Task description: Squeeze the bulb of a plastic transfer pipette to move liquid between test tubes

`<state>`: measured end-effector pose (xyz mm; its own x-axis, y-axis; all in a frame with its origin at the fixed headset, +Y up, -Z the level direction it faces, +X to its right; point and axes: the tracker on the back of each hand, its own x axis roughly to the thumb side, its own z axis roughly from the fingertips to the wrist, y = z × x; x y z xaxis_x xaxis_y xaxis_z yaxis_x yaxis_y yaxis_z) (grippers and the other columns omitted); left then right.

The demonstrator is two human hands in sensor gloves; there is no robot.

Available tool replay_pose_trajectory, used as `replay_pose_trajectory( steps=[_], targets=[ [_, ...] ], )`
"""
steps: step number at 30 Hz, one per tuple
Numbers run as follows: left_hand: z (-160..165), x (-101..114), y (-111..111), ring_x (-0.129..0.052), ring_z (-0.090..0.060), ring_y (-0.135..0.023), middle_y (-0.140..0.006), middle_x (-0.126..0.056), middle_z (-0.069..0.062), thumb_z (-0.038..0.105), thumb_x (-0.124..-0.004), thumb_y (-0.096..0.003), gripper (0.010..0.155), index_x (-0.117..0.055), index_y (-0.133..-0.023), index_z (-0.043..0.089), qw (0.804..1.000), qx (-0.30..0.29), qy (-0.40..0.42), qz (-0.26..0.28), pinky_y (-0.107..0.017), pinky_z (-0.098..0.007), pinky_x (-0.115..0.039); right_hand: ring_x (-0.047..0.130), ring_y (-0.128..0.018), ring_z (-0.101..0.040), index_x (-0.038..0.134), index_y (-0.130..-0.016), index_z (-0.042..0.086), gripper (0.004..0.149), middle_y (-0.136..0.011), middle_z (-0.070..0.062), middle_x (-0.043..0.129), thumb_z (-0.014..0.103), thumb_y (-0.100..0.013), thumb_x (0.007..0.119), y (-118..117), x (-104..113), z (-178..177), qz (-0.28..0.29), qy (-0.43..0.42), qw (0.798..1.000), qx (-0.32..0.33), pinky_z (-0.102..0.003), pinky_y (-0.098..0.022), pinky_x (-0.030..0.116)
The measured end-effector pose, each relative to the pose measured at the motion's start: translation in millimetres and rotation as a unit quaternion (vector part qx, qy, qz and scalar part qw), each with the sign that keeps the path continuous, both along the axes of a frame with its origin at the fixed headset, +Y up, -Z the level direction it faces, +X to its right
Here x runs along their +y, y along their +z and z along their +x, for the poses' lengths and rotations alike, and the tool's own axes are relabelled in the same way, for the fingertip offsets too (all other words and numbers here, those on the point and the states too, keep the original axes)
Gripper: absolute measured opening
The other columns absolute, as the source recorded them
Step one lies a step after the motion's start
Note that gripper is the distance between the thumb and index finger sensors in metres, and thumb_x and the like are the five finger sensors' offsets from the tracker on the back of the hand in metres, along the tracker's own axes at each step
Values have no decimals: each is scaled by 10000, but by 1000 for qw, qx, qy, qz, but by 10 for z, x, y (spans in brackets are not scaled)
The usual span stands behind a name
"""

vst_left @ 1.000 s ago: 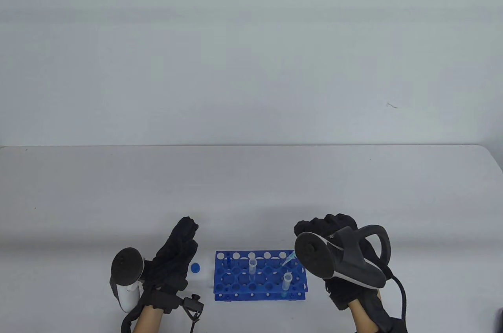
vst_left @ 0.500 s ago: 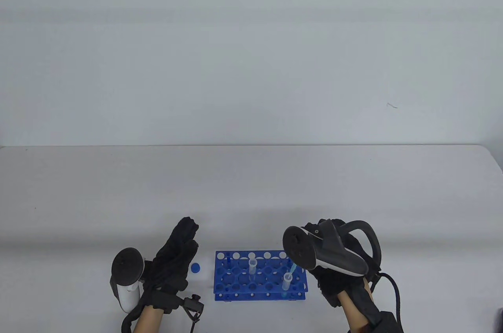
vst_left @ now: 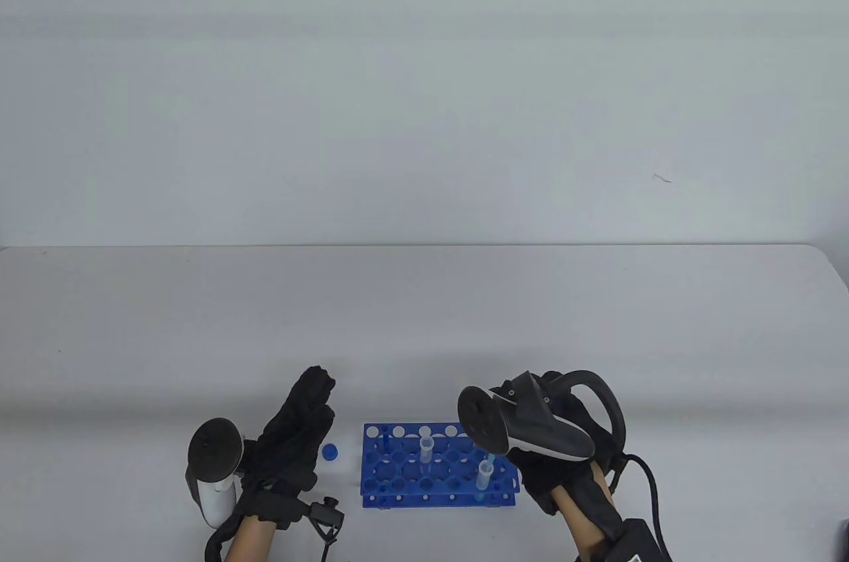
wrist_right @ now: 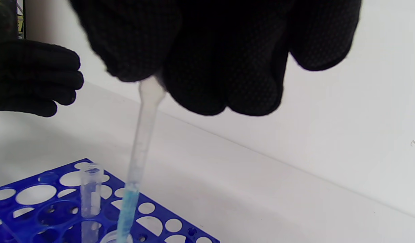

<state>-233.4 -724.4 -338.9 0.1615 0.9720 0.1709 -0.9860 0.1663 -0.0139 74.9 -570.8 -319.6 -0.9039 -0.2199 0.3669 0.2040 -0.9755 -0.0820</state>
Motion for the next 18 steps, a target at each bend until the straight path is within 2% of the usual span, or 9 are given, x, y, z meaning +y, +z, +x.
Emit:
replay_pose_trajectory(
  steps=[18],
  targets=[
    [2,-1,2,-515,-342,-1092,-1208,-530,-94,685,-658,-429,915,-429,-1168,196,1000,-1,1,0,-827,-578,-465,1021,-475,-173,923,-671,228,401,-522,57,1051,366,-299,866,-17,-58,-72,11,14,1000,22,-508,-585,765]
  ],
)
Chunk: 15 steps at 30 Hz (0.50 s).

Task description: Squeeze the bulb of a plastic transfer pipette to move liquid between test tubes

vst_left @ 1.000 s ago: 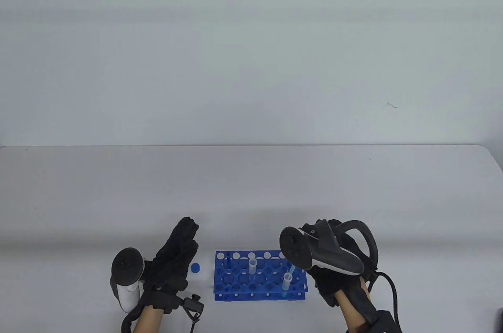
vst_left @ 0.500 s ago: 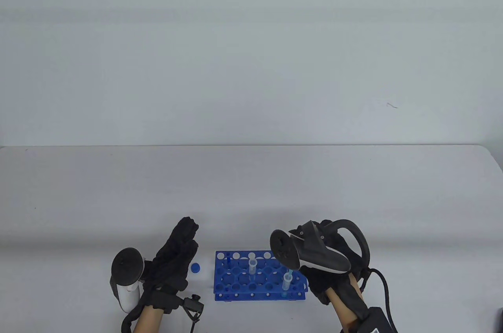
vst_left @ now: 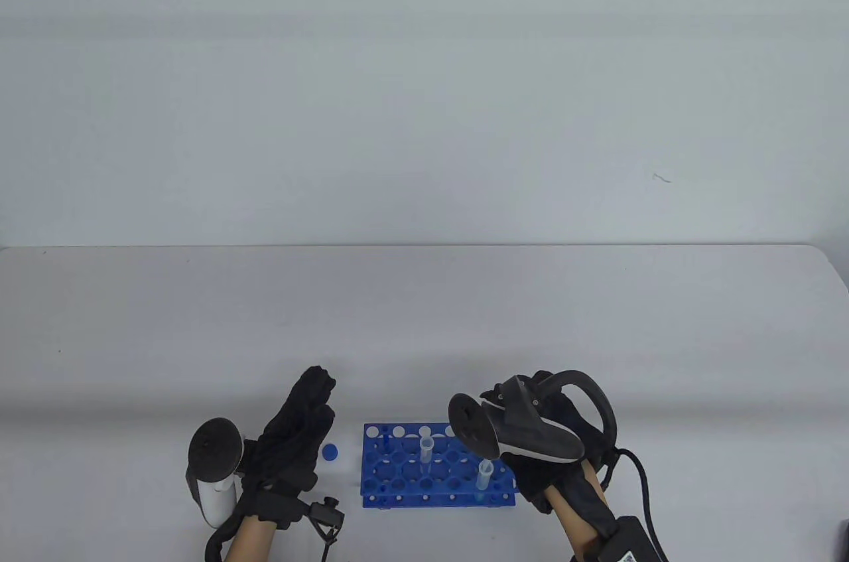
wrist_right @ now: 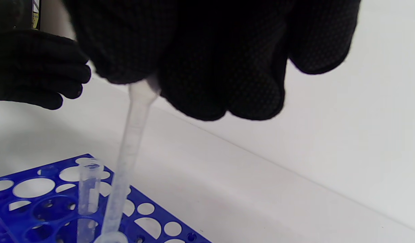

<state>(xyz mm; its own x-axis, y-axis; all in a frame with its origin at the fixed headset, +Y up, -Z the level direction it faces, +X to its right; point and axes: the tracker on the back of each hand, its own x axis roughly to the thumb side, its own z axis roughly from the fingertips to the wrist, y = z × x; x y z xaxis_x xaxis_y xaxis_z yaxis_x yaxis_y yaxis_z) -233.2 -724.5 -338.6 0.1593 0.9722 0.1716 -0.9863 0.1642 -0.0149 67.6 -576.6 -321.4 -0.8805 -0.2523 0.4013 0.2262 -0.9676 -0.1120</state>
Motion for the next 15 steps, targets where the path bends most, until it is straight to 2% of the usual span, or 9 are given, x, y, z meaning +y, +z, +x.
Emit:
replay_pose_trajectory(
  steps=[15],
  targets=[
    [2,0,-3,-516,-343,-1092,-1208,-530,-92,686,-657,-429,915,-428,-1168,199,1000,0,1,0,-827,-578,-465,1025,-469,-170,934,-648,237,391,-505,59,1059,372,-287,869,3,0,1,6,-2,1000,12,-503,-586,768]
  ],
)
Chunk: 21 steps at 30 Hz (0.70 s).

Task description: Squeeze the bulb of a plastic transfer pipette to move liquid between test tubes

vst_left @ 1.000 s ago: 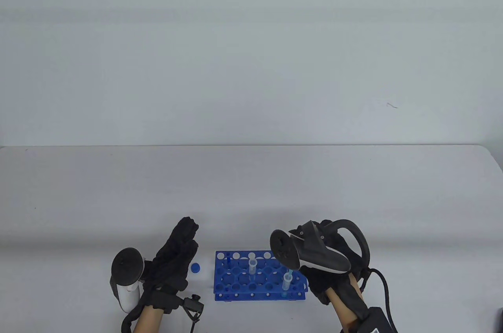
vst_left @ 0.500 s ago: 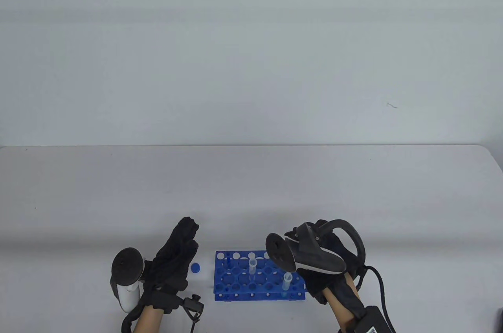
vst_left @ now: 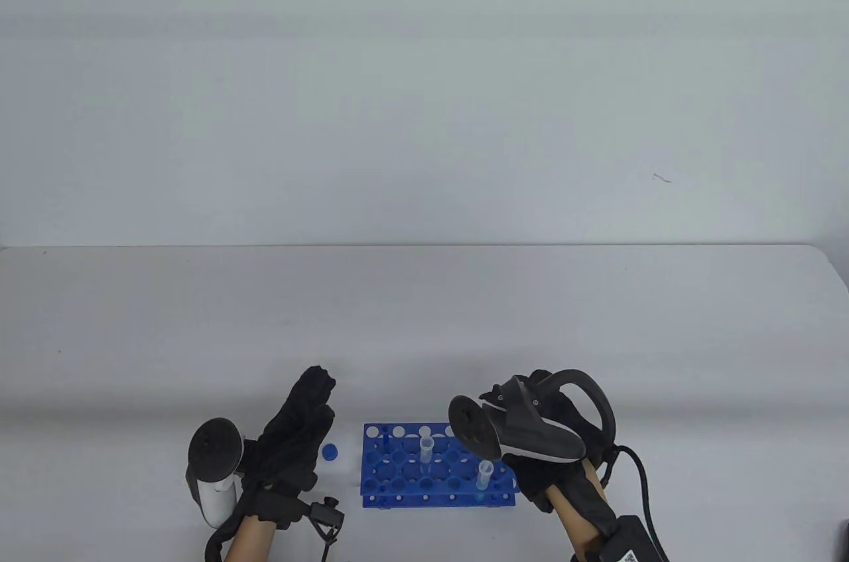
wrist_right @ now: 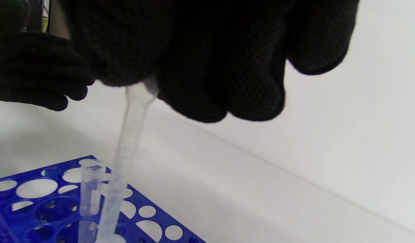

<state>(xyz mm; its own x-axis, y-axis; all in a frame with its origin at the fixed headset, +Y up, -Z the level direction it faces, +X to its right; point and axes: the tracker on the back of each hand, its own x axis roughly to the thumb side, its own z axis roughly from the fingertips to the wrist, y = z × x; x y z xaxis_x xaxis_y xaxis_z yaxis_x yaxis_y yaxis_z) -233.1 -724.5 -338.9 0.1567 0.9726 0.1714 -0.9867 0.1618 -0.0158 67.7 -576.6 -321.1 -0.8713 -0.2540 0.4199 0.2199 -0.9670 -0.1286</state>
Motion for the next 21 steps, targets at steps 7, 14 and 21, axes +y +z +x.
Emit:
replay_pose_trajectory(
  steps=[7,14,21],
  targets=[
    [0,0,0,-515,-342,-1092,-1208,-530,-94,686,-657,-429,915,-429,-1168,198,1000,0,0,0,-827,-578,-464,1025,-468,-169,935,-647,239,392,-504,60,1059,376,-285,870,20,63,71,3,-19,1000,-3,-503,-584,768],
    [-3,6,3,-514,-343,-1092,-1208,-529,-93,687,-656,-429,915,-427,-1169,199,1000,0,2,1,-827,-578,-465,1023,-471,-171,932,-656,237,397,-511,60,1056,385,-293,869,163,385,444,39,-91,994,-36,-506,-584,766],
    [-5,9,4,-515,-343,-1092,-1208,-530,-95,686,-657,-430,915,-427,-1169,197,1000,0,2,2,-827,-578,-464,1015,-475,-171,921,-681,227,407,-525,56,1046,398,-317,857,204,524,1121,119,-248,956,-99,-511,-579,763]
  ],
)
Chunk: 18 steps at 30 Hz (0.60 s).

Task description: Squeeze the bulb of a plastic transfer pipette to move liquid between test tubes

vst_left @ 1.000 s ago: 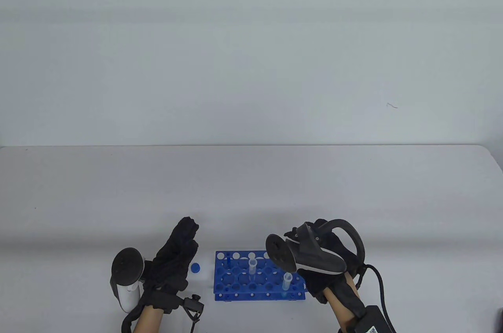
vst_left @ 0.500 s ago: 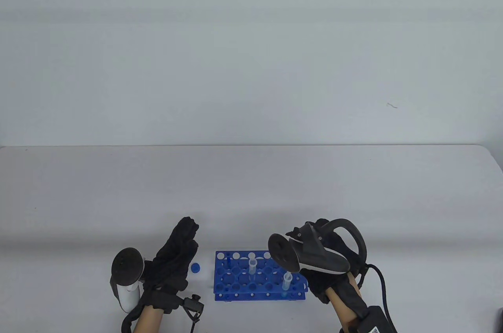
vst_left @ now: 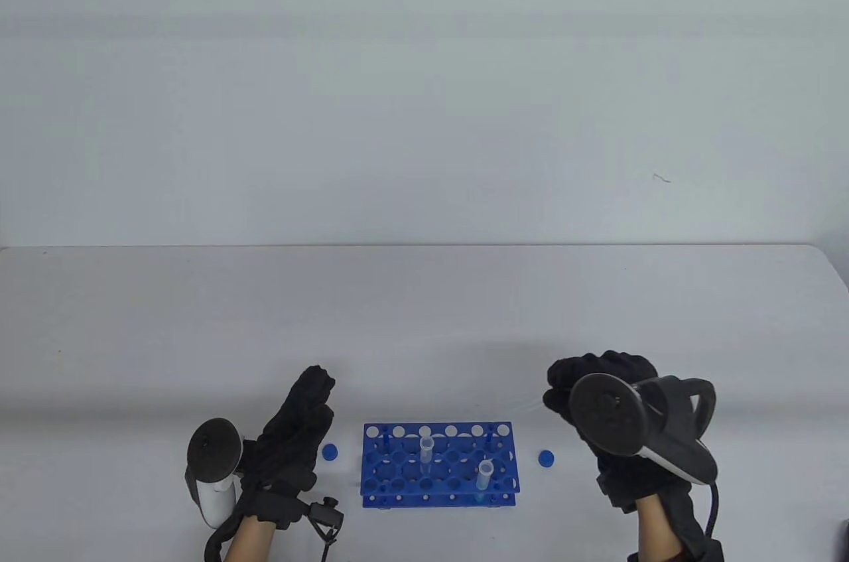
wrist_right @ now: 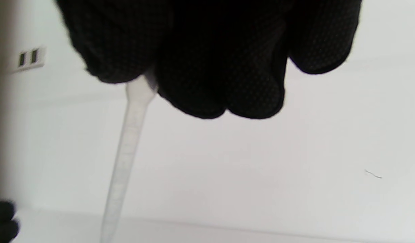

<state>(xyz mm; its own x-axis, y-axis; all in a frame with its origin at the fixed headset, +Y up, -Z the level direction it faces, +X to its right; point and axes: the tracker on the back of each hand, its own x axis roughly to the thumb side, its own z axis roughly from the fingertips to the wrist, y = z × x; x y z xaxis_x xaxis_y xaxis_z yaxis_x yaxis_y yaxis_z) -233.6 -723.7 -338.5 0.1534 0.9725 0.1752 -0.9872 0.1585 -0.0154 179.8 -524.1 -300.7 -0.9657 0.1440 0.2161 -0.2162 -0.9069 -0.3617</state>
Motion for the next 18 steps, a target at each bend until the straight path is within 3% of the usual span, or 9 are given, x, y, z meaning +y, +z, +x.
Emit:
replay_pose_trajectory(
  steps=[2,5,8,10,13,18],
  targets=[
    [1,0,1,-515,-343,-1092,-1208,-530,-94,686,-657,-430,915,-428,-1168,198,1000,0,0,0,-827,-578,-464,1014,-479,-173,916,-688,225,410,-531,50,1045,397,-321,856,-69,-91,149,14,-30,999,-31,-514,-578,761],
    [1,0,3,-517,-343,-1090,-1207,-531,-94,685,-658,-429,914,-430,-1168,197,1000,1,-1,1,-826,-578,-466,1013,-481,-171,912,-694,226,413,-538,54,1040,402,-325,852,-268,-407,368,25,-58,993,-101,-514,-571,763],
    [0,-1,4,-515,-344,-1091,-1207,-530,-94,686,-657,-429,915,-429,-1168,196,1000,1,-1,1,-826,-579,-464,1014,-475,-170,909,-692,224,414,-534,55,1039,402,-322,849,-460,-794,510,13,-78,986,-145,-515,-562,766],
    [1,-2,4,-516,-344,-1091,-1207,-531,-94,686,-657,-429,915,-429,-1168,197,1000,1,-1,1,-826,-579,-465,1014,-469,-174,908,-689,216,416,-532,48,1039,400,-321,849,-603,-1213,603,-11,-112,979,-171,-517,-552,768],
    [0,-4,5,-518,-345,-1089,-1206,-533,-94,685,-658,-429,913,-431,-1167,198,1000,1,-2,1,-826,-577,-465,1015,-458,-182,911,-684,206,416,-522,42,1041,393,-317,852,-697,-1617,685,-40,-147,966,-208,-523,-539,771],
    [-3,-4,5,-516,-342,-1092,-1207,-531,-92,686,-657,-429,915,-429,-1168,198,1000,2,-3,0,-827,-578,-465,1011,-478,-179,894,-702,211,424,-546,44,1033,394,-323,844,-740,-1862,797,-77,-157,959,-225,-522,-545,767]
  ],
)
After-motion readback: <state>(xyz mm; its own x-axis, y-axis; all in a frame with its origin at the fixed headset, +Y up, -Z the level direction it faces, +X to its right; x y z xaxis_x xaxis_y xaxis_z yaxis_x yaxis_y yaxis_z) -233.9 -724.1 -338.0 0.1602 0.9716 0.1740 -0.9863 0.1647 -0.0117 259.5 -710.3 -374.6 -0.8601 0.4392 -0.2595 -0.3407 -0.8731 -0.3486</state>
